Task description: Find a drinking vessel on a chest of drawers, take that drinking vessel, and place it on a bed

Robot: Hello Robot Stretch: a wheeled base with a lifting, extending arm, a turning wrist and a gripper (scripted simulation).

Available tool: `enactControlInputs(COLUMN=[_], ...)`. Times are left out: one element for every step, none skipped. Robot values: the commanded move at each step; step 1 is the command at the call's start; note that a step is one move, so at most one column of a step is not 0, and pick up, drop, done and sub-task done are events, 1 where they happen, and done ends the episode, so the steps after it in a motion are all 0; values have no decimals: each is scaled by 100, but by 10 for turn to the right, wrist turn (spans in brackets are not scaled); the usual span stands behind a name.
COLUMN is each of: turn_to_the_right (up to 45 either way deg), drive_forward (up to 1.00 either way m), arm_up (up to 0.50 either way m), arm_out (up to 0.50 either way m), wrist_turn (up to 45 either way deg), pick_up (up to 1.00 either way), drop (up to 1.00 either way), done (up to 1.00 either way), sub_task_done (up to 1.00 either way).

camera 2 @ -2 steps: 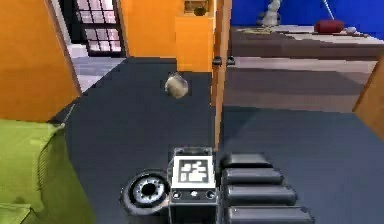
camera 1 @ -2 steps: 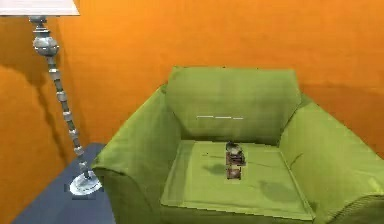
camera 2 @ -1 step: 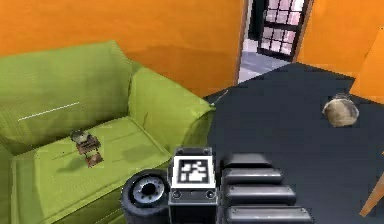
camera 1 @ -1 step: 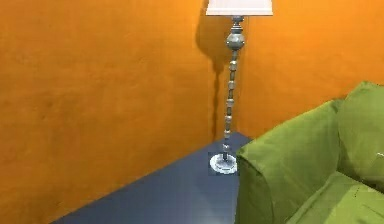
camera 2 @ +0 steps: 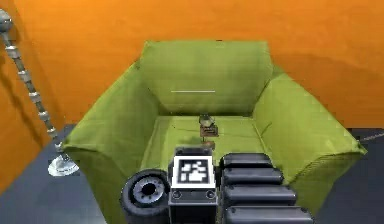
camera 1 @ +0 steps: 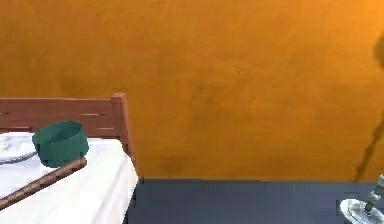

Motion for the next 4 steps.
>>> enactControlInputs(turn_to_the_right=[0,-450,-450,-450], drive_forward=[45,0,0,0], arm_up=[0,0,0,0], arm_out=[0,0,0,0], wrist_turn=[0,0,0,0], pick_up=[0,0,0,0], drop=[0,0,0,0], done=[0,0,0,0], sub_task_done=[0,0,0,0])
